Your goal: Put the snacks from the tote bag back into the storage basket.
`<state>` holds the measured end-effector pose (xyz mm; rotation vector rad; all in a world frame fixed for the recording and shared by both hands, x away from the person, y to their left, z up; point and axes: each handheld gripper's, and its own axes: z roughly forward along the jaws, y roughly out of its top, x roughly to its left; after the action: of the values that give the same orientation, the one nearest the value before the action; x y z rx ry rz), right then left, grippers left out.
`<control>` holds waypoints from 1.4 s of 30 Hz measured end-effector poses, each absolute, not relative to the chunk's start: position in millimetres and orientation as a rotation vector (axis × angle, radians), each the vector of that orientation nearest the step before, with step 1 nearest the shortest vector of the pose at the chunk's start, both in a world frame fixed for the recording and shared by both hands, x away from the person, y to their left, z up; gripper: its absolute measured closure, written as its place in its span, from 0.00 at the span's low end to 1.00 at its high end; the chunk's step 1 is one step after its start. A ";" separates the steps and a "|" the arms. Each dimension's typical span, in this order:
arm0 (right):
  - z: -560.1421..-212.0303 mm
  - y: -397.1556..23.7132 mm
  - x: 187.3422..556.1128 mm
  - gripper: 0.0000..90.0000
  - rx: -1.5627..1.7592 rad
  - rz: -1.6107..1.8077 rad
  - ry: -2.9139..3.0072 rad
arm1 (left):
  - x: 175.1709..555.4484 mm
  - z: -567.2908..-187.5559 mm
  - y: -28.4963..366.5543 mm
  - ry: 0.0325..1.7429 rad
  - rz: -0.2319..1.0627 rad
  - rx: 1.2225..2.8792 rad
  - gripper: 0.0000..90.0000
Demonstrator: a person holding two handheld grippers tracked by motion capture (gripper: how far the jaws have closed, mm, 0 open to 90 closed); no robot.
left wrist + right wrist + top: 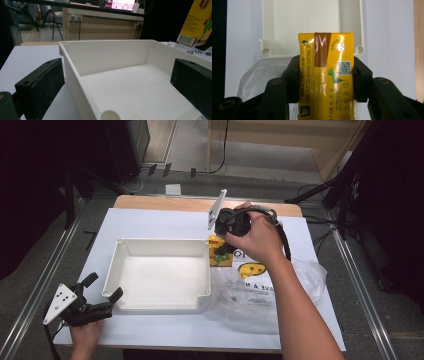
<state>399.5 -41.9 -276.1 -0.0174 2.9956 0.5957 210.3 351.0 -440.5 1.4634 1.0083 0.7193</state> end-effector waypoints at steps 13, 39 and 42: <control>-276.2 -28.9 399.9 0.60 -0.033 0.599 2.999 | 210.3 -440.5 350.6 1.008 0.720 1.465 0.00; -282.1 5.6 403.6 0.60 -0.076 0.625 3.010 | 210.3 -440.6 350.2 1.007 0.721 1.467 0.00; -282.4 7.4 404.2 0.60 -0.083 0.623 3.015 | 210.4 -440.7 350.2 1.006 0.722 1.466 0.00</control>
<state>404.2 7.4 -282.4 -0.0829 3.0145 0.6229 210.4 350.2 -440.7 1.4665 1.0062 0.7224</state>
